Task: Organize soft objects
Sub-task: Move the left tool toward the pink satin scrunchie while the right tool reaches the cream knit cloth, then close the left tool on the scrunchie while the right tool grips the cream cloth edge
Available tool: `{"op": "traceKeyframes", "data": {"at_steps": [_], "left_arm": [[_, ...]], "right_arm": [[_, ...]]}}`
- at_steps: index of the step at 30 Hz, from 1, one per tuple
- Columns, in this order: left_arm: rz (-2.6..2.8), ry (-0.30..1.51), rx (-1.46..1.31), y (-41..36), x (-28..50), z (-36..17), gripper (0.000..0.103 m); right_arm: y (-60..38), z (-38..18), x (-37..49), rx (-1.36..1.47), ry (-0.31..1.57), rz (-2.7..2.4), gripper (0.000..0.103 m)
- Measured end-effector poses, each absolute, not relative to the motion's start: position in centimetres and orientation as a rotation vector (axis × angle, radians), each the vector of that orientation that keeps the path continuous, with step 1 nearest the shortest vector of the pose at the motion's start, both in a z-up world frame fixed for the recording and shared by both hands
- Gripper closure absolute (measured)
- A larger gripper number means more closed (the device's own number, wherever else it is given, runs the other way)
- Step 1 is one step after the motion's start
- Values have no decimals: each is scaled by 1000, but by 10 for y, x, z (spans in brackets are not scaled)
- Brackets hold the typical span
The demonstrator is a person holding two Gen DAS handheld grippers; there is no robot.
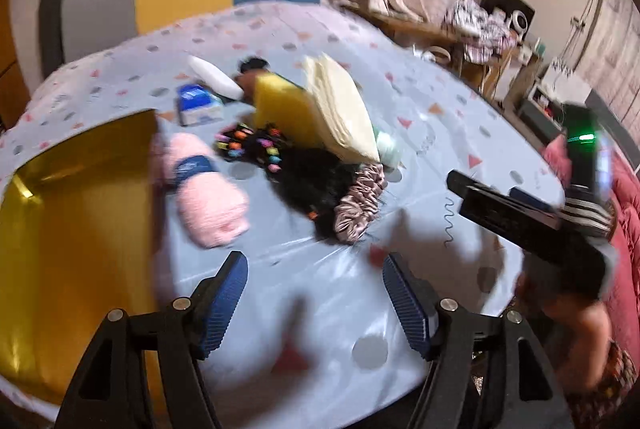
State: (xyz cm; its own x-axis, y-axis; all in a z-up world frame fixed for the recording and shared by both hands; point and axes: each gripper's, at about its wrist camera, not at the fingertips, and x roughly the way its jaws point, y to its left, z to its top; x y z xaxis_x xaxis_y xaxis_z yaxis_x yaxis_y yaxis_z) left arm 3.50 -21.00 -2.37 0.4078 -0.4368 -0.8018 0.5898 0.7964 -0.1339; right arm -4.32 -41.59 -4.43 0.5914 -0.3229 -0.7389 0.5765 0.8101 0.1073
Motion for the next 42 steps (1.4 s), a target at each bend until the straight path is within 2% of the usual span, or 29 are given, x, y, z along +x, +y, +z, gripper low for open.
{"op": "traceKeyframes", "data": {"at_steps": [7, 8, 10, 13, 15, 28, 33, 42], "left_arm": [[-648, 1009, 185, -257, 67, -60, 34], [-649, 1008, 180, -260, 70, -63, 38], [-638, 1032, 202, -269, 78, -73, 63], [-664, 1039, 196, -266, 78, -77, 77], [-662, 1018, 203, -260, 72, -75, 82], [-607, 1021, 160, -193, 29, -76, 83], [-607, 1021, 147, -190, 28, -74, 83], [-613, 1017, 141, -189, 20, -73, 83]], "right_arm": [[-420, -49, -44, 376, 780, -532, 0], [-419, -49, -44, 376, 781, -530, 0], [-419, -50, -44, 378, 783, -524, 0], [-416, -51, -43, 372, 783, -514, 0], [-414, -51, -43, 370, 779, -504, 0], [-401, -51, -24, 363, 772, -398, 0], [-388, -33, 12, 361, 733, -290, 0], [-373, -43, 76, 311, 832, -233, 0]]}}
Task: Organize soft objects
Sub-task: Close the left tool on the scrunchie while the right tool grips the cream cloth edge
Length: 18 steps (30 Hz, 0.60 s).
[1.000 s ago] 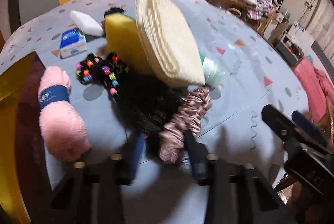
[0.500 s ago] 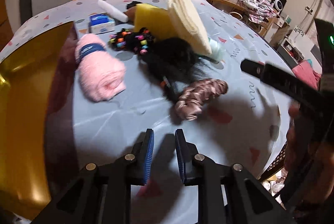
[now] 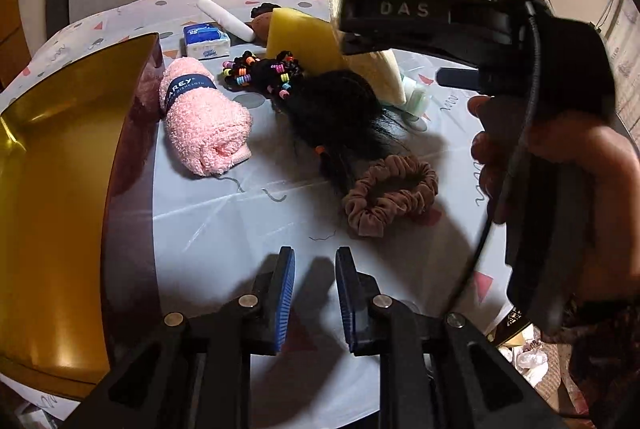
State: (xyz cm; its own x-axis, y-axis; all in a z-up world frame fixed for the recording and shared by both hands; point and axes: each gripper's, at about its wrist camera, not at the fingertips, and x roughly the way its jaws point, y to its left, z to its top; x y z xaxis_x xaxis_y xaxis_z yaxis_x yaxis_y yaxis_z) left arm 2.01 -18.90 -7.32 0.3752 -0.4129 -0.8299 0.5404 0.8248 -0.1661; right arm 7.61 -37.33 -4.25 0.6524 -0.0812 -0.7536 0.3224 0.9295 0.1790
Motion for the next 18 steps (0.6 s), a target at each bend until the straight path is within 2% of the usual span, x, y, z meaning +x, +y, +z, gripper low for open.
{"op": "traceKeyframes", "data": {"at_steps": [6, 11, 18], "left_arm": [[-655, 979, 115, -190, 16, -64, 76], [-698, 955, 149, -209, 16, -59, 71], [-689, 960, 164, -215, 19, -61, 70]], "right_arm": [[-440, -36, 27, 503, 737, -398, 0], [-481, -44, 3, 587, 768, -489, 0], [-472, -49, 15, 573, 796, -379, 0]]}}
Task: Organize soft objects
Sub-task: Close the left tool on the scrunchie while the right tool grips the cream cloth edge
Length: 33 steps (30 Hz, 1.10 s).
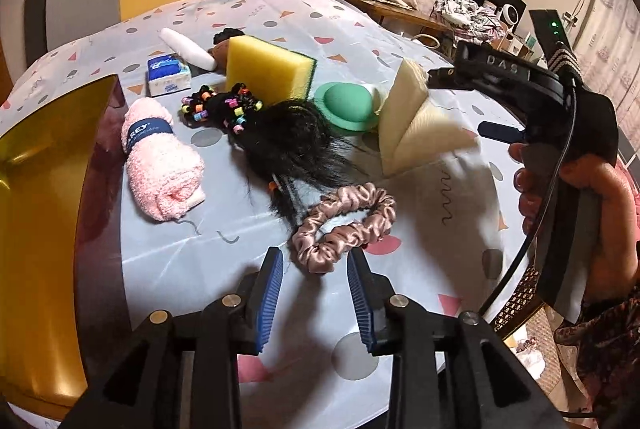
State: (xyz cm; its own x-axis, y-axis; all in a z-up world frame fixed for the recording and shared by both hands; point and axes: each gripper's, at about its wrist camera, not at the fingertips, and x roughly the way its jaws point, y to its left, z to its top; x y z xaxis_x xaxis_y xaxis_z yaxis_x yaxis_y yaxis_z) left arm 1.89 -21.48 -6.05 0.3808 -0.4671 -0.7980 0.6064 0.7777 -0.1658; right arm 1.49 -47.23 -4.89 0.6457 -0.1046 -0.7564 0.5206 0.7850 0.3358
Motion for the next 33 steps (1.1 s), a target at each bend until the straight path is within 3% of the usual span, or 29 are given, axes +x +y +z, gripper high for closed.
{"op": "traceKeyframes", "data": {"at_steps": [14, 21, 25, 27, 28, 30, 32, 33], "left_arm": [[-659, 986, 115, -202, 22, -65, 70], [-656, 994, 109, -199, 21, -68, 70], [-661, 986, 117, -197, 21, -65, 70], [-661, 986, 114, -196, 21, -65, 70], [-662, 990, 109, -197, 23, -65, 70], [-667, 995, 106, -198, 24, -66, 70], [-672, 992, 113, -202, 25, -66, 70], [-676, 990, 117, -204, 25, -66, 70]], "right_arm": [[-440, -58, 5, 673, 812, -340, 0], [-409, -59, 34, 412, 852, -419, 0], [-419, -71, 50, 437, 839, -440, 3], [-427, -77, 51, 487, 840, -426, 24], [-430, -79, 51, 498, 845, -409, 44], [-434, -82, 48, 499, 839, -391, 58], [-440, -81, 39, 521, 812, -360, 96], [-441, -80, 36, 520, 813, -368, 96]]}}
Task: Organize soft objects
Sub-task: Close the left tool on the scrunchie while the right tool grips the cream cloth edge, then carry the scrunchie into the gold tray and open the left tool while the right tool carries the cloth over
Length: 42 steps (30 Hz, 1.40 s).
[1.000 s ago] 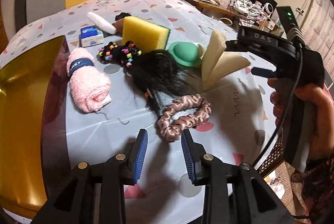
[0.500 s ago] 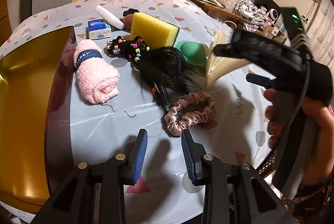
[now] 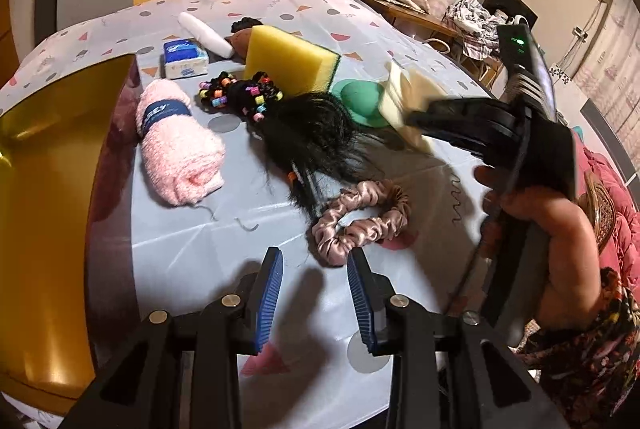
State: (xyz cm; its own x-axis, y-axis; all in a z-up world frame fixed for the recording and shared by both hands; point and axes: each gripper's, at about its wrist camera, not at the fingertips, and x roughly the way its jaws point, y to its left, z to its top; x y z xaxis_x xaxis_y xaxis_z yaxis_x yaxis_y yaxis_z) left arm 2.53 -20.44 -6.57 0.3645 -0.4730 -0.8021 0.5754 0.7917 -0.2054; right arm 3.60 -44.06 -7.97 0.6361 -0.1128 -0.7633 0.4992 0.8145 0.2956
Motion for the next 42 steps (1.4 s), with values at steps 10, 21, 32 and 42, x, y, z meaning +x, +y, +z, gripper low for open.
{"op": "traceKeyframes", "data": {"at_steps": [10, 21, 32, 42], "left_arm": [[-751, 974, 278, -255, 33, -68, 57], [-754, 925, 384, -276, 31, -87, 61], [-756, 957, 243, -238, 20, -74, 83], [-785, 899, 65, -190, 4, -31, 83]], "right_arm": [[-447, -59, -11, 509, 755, -370, 99], [-445, -58, -35, 468, 769, -422, 99], [-433, -61, -33, 446, 780, -403, 99], [-419, -51, -37, 424, 769, -377, 99]]}}
